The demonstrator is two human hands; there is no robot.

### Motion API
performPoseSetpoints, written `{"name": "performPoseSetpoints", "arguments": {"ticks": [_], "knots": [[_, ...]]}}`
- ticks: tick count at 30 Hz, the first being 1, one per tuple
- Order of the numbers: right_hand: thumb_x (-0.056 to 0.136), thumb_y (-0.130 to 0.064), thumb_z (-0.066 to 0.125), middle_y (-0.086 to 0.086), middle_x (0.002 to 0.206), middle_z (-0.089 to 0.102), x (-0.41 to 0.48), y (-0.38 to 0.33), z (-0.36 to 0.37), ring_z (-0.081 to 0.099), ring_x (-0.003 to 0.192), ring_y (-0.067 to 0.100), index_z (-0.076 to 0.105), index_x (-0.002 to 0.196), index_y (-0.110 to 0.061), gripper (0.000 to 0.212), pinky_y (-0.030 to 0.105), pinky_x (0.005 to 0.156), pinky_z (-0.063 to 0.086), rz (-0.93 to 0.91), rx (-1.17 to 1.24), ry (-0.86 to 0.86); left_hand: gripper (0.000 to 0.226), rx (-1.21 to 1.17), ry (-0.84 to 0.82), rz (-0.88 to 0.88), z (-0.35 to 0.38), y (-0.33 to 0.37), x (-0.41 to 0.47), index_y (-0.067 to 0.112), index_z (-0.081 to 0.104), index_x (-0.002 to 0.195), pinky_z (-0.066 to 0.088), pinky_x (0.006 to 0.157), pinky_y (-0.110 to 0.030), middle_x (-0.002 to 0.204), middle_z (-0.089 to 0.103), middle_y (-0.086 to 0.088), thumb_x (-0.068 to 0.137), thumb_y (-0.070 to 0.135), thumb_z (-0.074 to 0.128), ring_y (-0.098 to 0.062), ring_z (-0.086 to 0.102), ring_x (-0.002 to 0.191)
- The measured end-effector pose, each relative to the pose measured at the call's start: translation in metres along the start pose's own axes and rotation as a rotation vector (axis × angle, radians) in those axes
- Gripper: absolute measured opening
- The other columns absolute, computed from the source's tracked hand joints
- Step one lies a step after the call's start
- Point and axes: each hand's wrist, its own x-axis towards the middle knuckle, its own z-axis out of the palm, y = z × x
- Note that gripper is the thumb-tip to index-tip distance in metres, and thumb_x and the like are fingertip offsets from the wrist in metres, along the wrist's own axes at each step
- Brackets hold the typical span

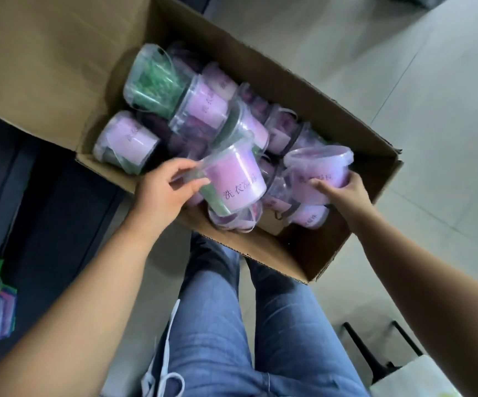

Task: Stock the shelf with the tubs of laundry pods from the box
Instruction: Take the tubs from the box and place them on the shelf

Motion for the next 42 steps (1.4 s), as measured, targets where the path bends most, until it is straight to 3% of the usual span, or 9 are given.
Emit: {"name": "performPoseSetpoints", "arguments": {"ticks": [7,12,17,21,24,27,30,36,42], "knots": [[0.046,-0.054,0.085,0.011,0.108,0.067,-0.004,-0.012,0.015,0.066,0.096,0.02,0.054,0.121,-0.006,0.094,0.033,0.079,0.055,0.009,0.334,-0.107,0.045,-0.069,-0.015,0.133,0.003,0.042,0.06,0.013,0.053,0.121,0.041,0.081,-0.002,0.11,0.055,0.008,0.079,0.007,0.068,0.025,0.053,0.074],[0.052,-0.048,0.082,0.009,0.109,0.067,0.006,-0.04,0.041,0.064,0.101,0.025,0.058,0.117,-0.011,0.078,0.042,0.079,0.053,-0.023,0.47,-0.16,0.053,-0.458,0.01,-0.024,0.013,0.04,0.092,0.018,0.045,0.13,0.044,0.095,-0.023,0.106,0.065,0.013,0.08,0.011,0.064,0.004,0.059,0.097],[0.064,-0.031,0.082,0.005,0.101,0.067,0.017,-0.059,0.043,0.065,0.095,0.02,0.057,0.107,-0.012,0.054,0.032,0.079,0.054,-0.137,0.43,-0.238,0.095,-0.622,0.11,-0.184,0.035,0.043,0.088,0.027,0.023,0.137,0.042,0.102,-0.046,0.146,0.033,-0.002,0.057,0.049,0.069,-0.019,0.043,0.127],[0.04,-0.054,0.086,0.016,0.107,0.066,0.015,-0.063,0.04,0.063,0.091,0.025,0.055,0.116,-0.004,0.096,0.035,0.073,0.045,-0.149,0.408,-0.234,0.108,-0.535,0.183,-0.184,0.038,0.039,0.092,0.026,0.024,0.137,0.041,0.104,-0.042,0.144,0.034,-0.002,0.044,0.059,0.069,-0.018,0.044,0.125],[0.054,-0.042,0.082,0.013,0.101,0.067,0.012,-0.07,0.035,0.065,0.086,0.023,0.055,0.118,0.0,0.082,0.031,0.069,0.048,-0.13,0.45,-0.286,0.12,-0.546,0.138,-0.216,0.033,0.026,0.091,0.026,0.015,0.141,0.04,0.105,-0.043,0.148,0.027,-0.005,0.041,0.051,0.075,-0.019,0.042,0.128],[0.065,-0.029,0.072,0.015,0.105,0.067,0.01,-0.079,0.036,0.067,0.09,0.023,0.056,0.117,0.003,0.063,0.028,0.071,0.053,-0.151,0.462,-0.339,0.103,-0.63,0.071,-0.237,0.032,0.012,0.082,0.016,0.032,0.132,0.043,0.102,-0.043,0.14,0.042,-0.008,0.044,0.043,0.078,-0.021,0.048,0.124],[0.054,-0.042,0.084,0.021,0.116,0.063,0.003,-0.088,0.043,0.064,0.103,0.03,0.055,0.12,0.003,0.085,0.037,0.084,0.054,-0.139,0.426,-0.422,0.086,-0.759,0.038,-0.293,0.029,0.01,0.069,0.008,0.047,0.127,0.052,0.086,-0.033,0.118,0.061,-0.007,0.054,0.038,0.08,-0.019,0.06,0.108],[0.076,-0.043,0.055,0.014,0.122,0.061,-0.021,-0.1,0.035,0.058,0.113,0.029,0.054,0.123,-0.01,0.057,0.043,0.097,0.045,-0.106,0.526,-0.557,0.105,-0.829,-0.053,-0.29,-0.003,0.025,0.04,0.022,0.056,0.104,0.056,0.059,-0.027,0.084,0.072,0.008,0.011,0.059,0.085,-0.006,0.069,0.076],[0.044,-0.044,0.088,0.017,0.117,0.064,-0.089,-0.133,0.011,0.062,0.107,0.028,0.052,0.123,0.001,0.098,0.038,0.09,0.052,-0.135,0.493,-0.666,0.097,-0.836,-0.054,-0.157,-0.051,0.05,-0.01,0.024,0.056,0.106,0.057,0.066,-0.029,0.097,0.066,0.003,0.02,0.057,0.087,-0.012,0.065,0.087]]}}
